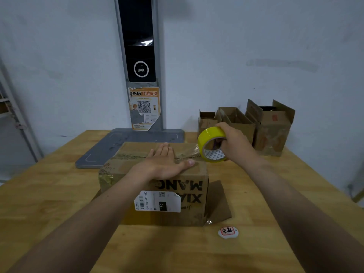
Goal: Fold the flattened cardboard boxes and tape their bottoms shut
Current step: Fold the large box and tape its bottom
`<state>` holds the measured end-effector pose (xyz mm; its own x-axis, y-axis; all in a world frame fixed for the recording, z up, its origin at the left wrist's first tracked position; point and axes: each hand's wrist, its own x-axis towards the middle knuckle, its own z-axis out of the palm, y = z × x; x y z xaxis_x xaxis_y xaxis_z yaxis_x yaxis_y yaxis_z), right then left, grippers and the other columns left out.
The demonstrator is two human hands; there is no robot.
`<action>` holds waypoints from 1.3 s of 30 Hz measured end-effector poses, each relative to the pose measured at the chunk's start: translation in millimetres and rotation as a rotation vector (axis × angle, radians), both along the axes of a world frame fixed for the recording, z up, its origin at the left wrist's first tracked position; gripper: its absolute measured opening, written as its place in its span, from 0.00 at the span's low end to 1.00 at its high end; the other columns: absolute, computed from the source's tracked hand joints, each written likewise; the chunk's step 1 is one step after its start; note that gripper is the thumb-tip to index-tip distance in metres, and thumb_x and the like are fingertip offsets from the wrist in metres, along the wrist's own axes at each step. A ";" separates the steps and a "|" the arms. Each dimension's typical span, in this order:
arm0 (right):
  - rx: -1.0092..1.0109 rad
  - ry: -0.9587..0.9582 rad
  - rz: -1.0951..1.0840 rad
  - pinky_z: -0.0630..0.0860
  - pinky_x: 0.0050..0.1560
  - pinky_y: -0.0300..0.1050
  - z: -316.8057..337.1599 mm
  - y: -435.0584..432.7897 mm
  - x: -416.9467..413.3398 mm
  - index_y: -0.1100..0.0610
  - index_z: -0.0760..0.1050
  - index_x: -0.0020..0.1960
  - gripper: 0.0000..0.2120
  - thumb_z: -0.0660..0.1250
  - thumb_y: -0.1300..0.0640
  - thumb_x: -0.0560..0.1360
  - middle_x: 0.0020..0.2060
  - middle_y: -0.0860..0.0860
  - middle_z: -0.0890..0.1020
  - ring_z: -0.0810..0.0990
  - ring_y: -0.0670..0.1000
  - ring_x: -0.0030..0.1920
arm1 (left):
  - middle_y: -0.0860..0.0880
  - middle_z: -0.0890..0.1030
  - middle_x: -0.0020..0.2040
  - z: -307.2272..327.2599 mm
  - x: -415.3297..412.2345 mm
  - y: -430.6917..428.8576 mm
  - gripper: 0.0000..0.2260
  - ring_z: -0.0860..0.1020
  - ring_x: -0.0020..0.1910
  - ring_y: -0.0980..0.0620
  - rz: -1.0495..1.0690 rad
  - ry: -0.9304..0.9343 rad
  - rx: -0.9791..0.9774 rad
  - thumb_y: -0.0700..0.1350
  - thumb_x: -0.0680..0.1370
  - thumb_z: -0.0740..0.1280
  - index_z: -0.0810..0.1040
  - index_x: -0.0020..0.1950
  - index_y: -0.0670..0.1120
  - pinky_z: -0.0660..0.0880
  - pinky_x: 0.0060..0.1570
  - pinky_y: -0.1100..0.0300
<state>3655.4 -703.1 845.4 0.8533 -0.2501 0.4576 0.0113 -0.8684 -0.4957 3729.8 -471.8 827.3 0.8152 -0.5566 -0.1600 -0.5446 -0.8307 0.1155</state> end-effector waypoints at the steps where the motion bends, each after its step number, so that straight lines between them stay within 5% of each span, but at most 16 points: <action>1: -0.002 -0.030 0.000 0.68 0.46 0.47 -3.5 1.7 -0.4 0.48 0.72 0.67 0.25 0.58 0.71 0.77 0.53 0.50 0.77 0.77 0.61 0.57 | 0.44 0.36 0.84 0.1 0.8 -0.7 0.53 0.36 0.82 0.48 0.007 0.000 0.009 0.79 0.73 0.41 0.39 0.84 0.42 0.38 0.80 0.44; 5: 0.013 -0.088 0.004 0.70 0.47 0.47 -7.0 1.1 3.6 0.47 0.72 0.68 0.26 0.58 0.70 0.77 0.52 0.49 0.77 0.78 0.58 0.56 | 0.42 0.36 0.83 6.5 0.6 -18.7 0.59 0.36 0.82 0.43 0.069 0.011 0.101 0.84 0.68 0.42 0.38 0.83 0.41 0.39 0.78 0.36; 10: -0.047 -0.052 -0.008 0.76 0.33 0.47 -2.9 -6.8 4.0 0.43 0.70 0.68 0.28 0.58 0.70 0.78 0.51 0.45 0.72 0.74 0.53 0.48 | 0.45 0.35 0.83 6.7 -4.7 -50.7 0.57 0.35 0.82 0.46 -0.025 -0.002 0.128 0.84 0.68 0.41 0.38 0.83 0.44 0.37 0.76 0.30; 13: -0.014 -0.023 0.026 0.80 0.31 0.48 -1.4 -4.7 3.9 0.42 0.69 0.69 0.29 0.58 0.70 0.77 0.54 0.45 0.71 0.74 0.54 0.48 | 0.46 0.34 0.83 5.0 0.0 -38.4 0.56 0.34 0.82 0.49 -0.074 0.013 0.077 0.83 0.69 0.41 0.38 0.84 0.44 0.36 0.77 0.33; 20: -0.029 -0.004 0.047 0.73 0.30 0.40 -1.7 0.7 8.5 0.43 0.69 0.71 0.31 0.60 0.72 0.77 0.63 0.50 0.75 0.74 0.53 0.49 | 0.45 0.36 0.84 -4.9 -24.4 -14.8 0.57 0.37 0.82 0.49 -0.163 -0.036 0.014 0.83 0.68 0.41 0.39 0.84 0.43 0.40 0.80 0.48; 23: 0.122 -0.057 0.100 0.76 0.32 0.42 -5.8 1.5 5.1 0.44 0.67 0.73 0.31 0.60 0.71 0.78 0.63 0.50 0.76 0.79 0.53 0.52 | 0.45 0.37 0.84 -2.7 -27.1 -16.1 0.54 0.37 0.83 0.49 -0.157 -0.031 0.006 0.81 0.72 0.44 0.40 0.84 0.43 0.41 0.81 0.45; 27: 0.435 -0.093 0.088 0.80 0.25 0.46 -26.5 12.7 0.4 0.46 0.69 0.67 0.19 0.63 0.65 0.82 0.55 0.48 0.77 0.83 0.51 0.35 | 0.45 0.38 0.84 1.0 -27.8 -21.6 0.54 0.37 0.83 0.48 -0.139 0.000 0.027 0.81 0.72 0.44 0.41 0.84 0.44 0.41 0.81 0.41; 30: 0.484 -0.094 0.037 0.80 0.24 0.50 -31.2 12.6 -0.9 0.47 0.69 0.64 0.15 0.60 0.65 0.83 0.55 0.50 0.77 0.83 0.54 0.37 | 0.46 0.37 0.84 2.6 -26.2 -20.0 0.57 0.37 0.83 0.48 -0.132 0.019 0.024 0.82 0.68 0.42 0.40 0.84 0.45 0.41 0.81 0.40; 35: 0.279 -0.040 0.066 0.80 0.23 0.55 -17.2 4.6 -10.1 0.46 0.69 0.59 0.15 0.55 0.65 0.83 0.52 0.51 0.78 0.83 0.60 0.32 | 0.46 0.37 0.84 -1.6 -26.5 -18.1 0.60 0.38 0.83 0.49 -0.134 -0.017 0.005 0.83 0.63 0.40 0.40 0.84 0.44 0.41 0.81 0.40; 39: 0.134 -0.011 0.023 0.76 0.20 0.46 -8.7 -8.2 -19.6 0.46 0.67 0.62 0.16 0.55 0.65 0.83 0.51 0.53 0.76 0.80 0.56 0.25 | 0.46 0.38 0.84 -3.5 -27.7 -16.7 0.61 0.38 0.83 0.49 -0.135 -0.029 0.001 0.83 0.63 0.39 0.41 0.84 0.44 0.42 0.81 0.39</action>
<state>3635.8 -711.3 836.8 0.8544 -0.2899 0.4312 0.0368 -0.7940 -0.6068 3702.2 -488.4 823.8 0.7373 -0.6613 -0.1382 -0.6545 -0.7499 0.0968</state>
